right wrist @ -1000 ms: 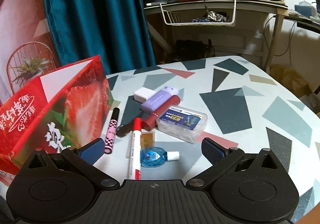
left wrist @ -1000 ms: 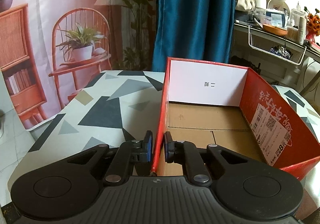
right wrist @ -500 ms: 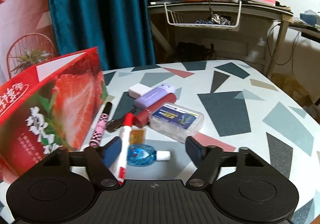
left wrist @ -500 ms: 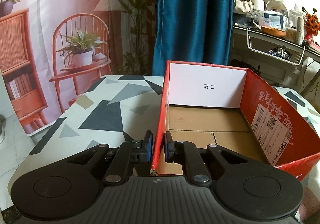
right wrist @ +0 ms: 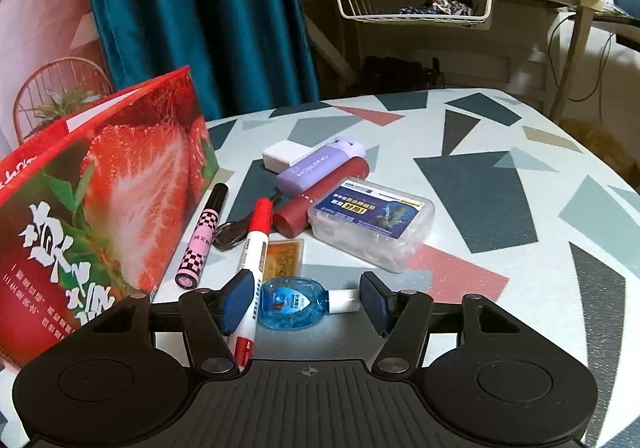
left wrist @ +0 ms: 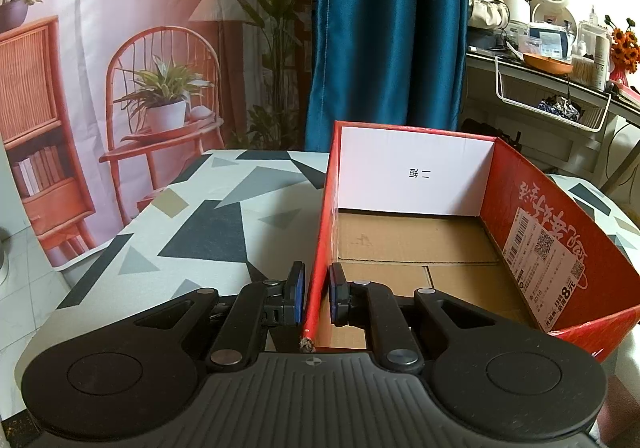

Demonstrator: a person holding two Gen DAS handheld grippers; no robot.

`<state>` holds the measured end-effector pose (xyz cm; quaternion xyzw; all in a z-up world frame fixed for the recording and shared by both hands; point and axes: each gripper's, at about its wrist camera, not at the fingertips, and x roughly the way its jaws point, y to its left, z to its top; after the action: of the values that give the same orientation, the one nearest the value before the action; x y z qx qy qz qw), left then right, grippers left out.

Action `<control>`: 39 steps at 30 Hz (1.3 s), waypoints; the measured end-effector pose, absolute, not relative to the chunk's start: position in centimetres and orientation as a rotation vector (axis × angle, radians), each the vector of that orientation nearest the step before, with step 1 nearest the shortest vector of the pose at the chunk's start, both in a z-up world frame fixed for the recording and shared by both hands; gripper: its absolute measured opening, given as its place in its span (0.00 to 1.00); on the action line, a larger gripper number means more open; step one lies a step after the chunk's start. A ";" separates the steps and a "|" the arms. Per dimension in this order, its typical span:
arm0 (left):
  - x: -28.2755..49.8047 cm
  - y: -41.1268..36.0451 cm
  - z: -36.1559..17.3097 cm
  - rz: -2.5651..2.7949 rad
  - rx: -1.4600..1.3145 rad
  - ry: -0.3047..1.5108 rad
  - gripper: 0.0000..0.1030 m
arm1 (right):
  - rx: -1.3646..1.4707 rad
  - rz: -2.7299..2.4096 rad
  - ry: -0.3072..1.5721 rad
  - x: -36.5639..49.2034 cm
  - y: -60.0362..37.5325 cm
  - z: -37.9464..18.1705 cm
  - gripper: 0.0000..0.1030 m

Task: Organize rigid objects
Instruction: 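Grasp the blue-capped eye-drop bottle with the right gripper, then carry the eye-drop bottle into the red box and open the right gripper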

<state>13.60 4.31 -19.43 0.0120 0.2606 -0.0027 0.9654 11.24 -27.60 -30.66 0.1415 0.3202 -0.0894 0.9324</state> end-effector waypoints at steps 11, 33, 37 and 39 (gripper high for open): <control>13.6 4.4 -19.6 -0.002 0.026 0.524 0.14 | 0.197 -0.204 0.667 10.4 -27.1 -31.5 0.52; 13.5 4.3 -19.7 -0.001 0.032 0.522 0.14 | 0.172 -0.169 0.638 9.9 -26.7 -30.7 0.50; 13.4 4.1 -19.6 -0.002 0.041 0.522 0.14 | 0.227 -0.155 0.587 9.8 -27.4 -28.4 0.50; 13.5 4.1 -19.6 -0.002 0.041 0.523 0.14 | 0.242 -0.131 0.553 10.3 -27.6 -26.8 0.50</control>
<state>13.47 4.13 -19.60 0.0204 0.2585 -0.0012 0.9658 10.29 -27.59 -26.81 0.1192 0.2720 -0.0643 0.9527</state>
